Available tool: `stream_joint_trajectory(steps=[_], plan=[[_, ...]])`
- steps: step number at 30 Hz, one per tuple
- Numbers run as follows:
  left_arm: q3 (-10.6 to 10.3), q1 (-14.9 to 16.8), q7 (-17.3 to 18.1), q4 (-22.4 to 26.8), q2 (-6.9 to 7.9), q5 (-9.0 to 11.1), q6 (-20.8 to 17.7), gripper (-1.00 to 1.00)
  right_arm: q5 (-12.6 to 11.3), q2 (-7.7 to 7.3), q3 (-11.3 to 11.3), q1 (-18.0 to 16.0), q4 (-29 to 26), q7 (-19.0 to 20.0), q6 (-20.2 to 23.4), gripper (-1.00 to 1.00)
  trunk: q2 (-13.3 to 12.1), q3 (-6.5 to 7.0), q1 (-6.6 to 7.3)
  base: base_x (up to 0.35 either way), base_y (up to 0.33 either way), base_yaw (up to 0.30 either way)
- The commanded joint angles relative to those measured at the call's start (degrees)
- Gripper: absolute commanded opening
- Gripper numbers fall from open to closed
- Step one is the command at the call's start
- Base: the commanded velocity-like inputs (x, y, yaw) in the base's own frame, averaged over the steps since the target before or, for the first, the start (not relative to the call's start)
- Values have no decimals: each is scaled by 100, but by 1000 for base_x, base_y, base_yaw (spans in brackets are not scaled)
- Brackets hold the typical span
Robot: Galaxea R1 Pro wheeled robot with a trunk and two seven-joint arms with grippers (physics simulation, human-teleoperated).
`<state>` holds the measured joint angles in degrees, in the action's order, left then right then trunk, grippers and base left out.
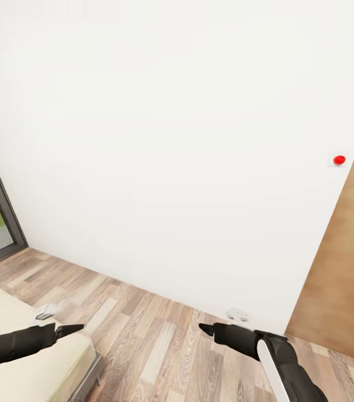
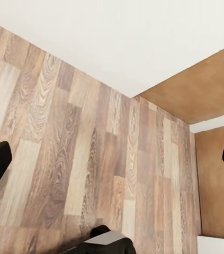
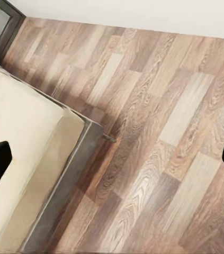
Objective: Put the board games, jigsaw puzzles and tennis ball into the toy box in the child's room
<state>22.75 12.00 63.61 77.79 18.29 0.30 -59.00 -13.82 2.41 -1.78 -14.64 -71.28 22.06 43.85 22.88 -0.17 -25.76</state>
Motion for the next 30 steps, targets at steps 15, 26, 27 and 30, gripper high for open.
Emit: stream_joint_trajectory(steps=[15, 26, 27, 30], plan=[[291, 4, 1228, 7, 19, -62, -36, 100, -28, 2, -36, 5, -205, 1281, 20, 100, 4, -2, -2, 0, 0, 283], [590, 4, 1394, 8, 25, -63, -32, 100, -72, -13, -74, 5, -265, 1811, 10, 100, 4, -2, -2, 0, 0, 286], [620, 4, 1397, 8, 25, -64, -32, 100, -73, -13, -75, 7, -266, 1827, 10, 100, 4, -2, -2, 0, 0, 286], [708, 3, 1403, 8, 25, -61, -32, 100, -75, -13, -76, 6, -269, 1858, 10, 100, 4, -2, -2, 0, 0, 286]])
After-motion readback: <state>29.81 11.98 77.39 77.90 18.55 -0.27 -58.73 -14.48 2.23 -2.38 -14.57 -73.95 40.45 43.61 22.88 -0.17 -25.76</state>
